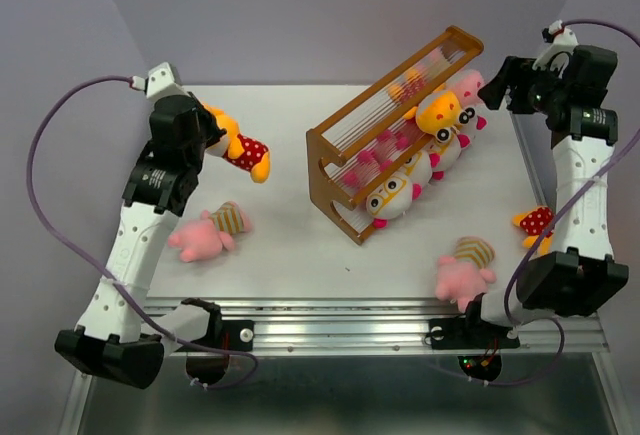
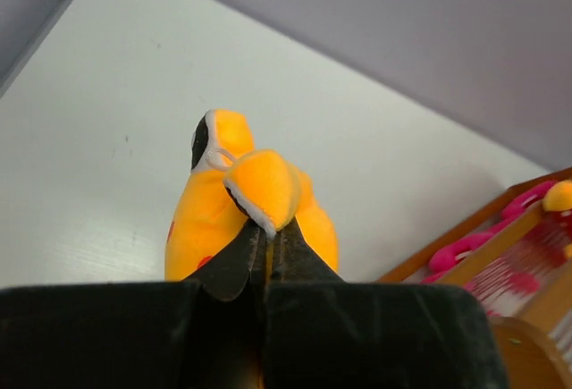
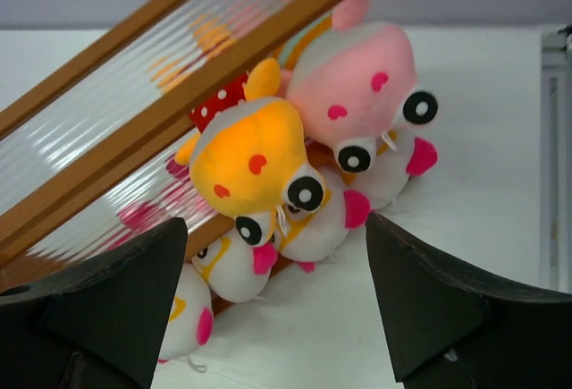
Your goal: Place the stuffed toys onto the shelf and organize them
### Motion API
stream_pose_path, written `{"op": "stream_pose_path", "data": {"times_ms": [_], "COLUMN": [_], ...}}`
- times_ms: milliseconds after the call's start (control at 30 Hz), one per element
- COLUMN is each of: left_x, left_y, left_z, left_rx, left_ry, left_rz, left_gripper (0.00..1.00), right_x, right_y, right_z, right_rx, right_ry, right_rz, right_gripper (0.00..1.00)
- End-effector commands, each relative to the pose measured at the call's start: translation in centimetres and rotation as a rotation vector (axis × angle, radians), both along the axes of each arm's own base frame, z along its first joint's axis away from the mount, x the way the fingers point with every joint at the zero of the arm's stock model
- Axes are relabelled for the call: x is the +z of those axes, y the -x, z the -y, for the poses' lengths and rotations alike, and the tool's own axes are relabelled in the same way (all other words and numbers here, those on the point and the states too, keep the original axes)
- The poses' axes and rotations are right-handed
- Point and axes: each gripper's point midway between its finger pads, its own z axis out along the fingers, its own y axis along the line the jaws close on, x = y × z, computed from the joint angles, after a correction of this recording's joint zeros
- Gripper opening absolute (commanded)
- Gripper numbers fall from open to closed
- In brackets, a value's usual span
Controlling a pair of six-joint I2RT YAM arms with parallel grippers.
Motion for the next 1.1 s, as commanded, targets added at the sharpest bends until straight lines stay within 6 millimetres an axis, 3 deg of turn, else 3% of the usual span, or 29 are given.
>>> {"op": "stream_pose_path", "data": {"times_ms": [0, 33, 67, 300, 433, 533, 567, 667, 767, 900, 1067], "left_x": [-6.4, -7.9, -7.6, -12.8, -14.2, -14.6, -14.4, -14.1, -13.3, -11.8, -10.1], "left_y": [-0.5, -0.8, -1.0, -3.3, -4.5, -5.0, -5.0, -4.8, -4.2, -3.4, -2.1], "left_z": [0.1, 0.0, 0.0, -0.5, -0.4, -0.1, -0.1, 0.0, -0.2, -0.1, -0.2], "left_rx": [-0.048, -0.050, -0.051, -0.078, -0.089, -0.106, -0.111, -0.117, -0.109, -0.127, -0.131], "left_ry": [-0.102, -0.104, -0.098, -0.100, -0.090, -0.072, -0.067, -0.060, -0.061, -0.057, -0.053], "left_rz": [-0.165, -0.188, -0.173, -0.270, -0.314, -0.333, -0.331, -0.330, -0.310, -0.266, -0.217], "left_gripper": [0.00, 0.00, 0.00, 0.00, 0.02, 0.32, 0.48, 0.67, 0.79, 0.80, 0.80], "right_x": [-2.5, -3.5, -3.5, -7.1, -8.4, -9.5, -9.7, -10.5, -10.9, -11.5, -10.9], "right_y": [0.7, 0.4, 0.4, -2.1, -4.1, -5.6, -5.9, -6.5, -6.8, -6.6, -5.2], "right_z": [-1.7, -1.9, -1.9, -2.0, -1.8, -1.3, -1.6, -1.3, -1.4, -2.2, -3.0], "right_rx": [0.065, 0.072, 0.072, 0.096, 0.108, 0.103, 0.112, 0.109, 0.122, 0.162, 0.212], "right_ry": [-0.188, -0.210, -0.210, -0.277, -0.288, -0.281, -0.278, -0.271, -0.272, -0.306, -0.311], "right_rz": [-0.170, -0.198, -0.198, -0.280, -0.291, -0.297, -0.300, -0.312, -0.307, -0.320, -0.313], "right_gripper": [0.85, 0.84, 0.84, 0.84, 0.85, 0.85, 0.85, 0.85, 0.82, 0.64, 0.25]}}
